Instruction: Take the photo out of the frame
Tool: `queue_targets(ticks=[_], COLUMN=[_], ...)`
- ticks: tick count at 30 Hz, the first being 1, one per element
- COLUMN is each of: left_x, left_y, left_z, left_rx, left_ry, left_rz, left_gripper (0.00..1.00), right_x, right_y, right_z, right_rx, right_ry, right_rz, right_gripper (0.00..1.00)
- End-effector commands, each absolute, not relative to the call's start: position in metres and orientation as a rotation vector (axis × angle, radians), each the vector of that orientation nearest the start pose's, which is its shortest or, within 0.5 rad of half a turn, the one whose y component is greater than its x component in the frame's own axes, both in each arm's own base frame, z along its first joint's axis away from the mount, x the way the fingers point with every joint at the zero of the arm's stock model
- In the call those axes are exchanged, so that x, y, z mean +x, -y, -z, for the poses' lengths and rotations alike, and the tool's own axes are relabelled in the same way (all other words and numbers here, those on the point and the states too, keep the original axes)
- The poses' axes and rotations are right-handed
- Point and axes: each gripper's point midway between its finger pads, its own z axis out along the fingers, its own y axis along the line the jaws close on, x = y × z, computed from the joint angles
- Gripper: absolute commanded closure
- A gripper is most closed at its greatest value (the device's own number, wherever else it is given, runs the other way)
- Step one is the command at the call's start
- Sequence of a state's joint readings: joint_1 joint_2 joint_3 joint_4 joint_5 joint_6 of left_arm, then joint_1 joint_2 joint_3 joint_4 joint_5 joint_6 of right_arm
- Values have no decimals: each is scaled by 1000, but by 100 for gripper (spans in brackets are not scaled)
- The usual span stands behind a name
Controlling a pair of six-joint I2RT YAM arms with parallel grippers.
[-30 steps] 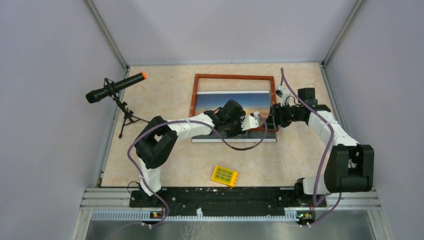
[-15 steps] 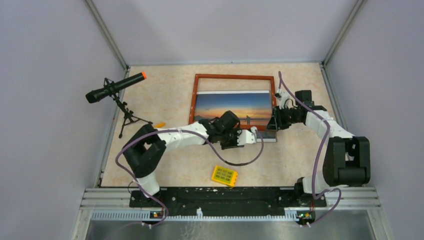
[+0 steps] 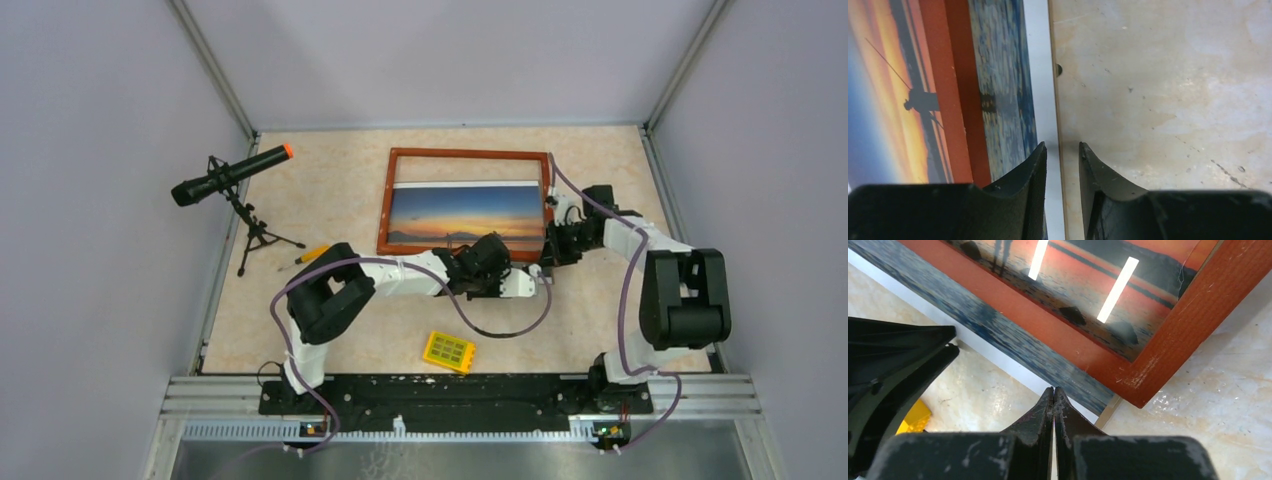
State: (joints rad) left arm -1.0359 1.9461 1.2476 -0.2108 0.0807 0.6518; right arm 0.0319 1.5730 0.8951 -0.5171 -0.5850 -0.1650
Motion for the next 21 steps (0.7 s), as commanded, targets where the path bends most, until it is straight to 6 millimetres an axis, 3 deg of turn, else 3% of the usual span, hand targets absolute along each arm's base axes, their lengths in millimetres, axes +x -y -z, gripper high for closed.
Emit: queue_targets(ticks=[1, 9, 15, 19, 21], left_x=[265, 271, 275, 275, 274], left_y=[415, 419, 424, 425, 425], left_z=[-38, -35, -48, -57, -60], left_rx=[1851, 1843, 1807, 1789, 1786], left_ry=[-1589, -1596, -1581, -1570, -1568], left_rz=[215, 185, 192, 197, 204], left_gripper=[66, 68, 84, 96, 99], right_x=[296, 289, 288, 288, 291], right_y=[-101, -108, -106, -110, -113], right_z=[-38, -14, -10, -19, -28], right_rx=[-477, -552, -553, -566, -569], right_ry=[-2613, -2685, -2705, -2679, -2648], right_rz=[-691, -603, -589, -615, -634], right_gripper=[100, 100, 100, 100, 89])
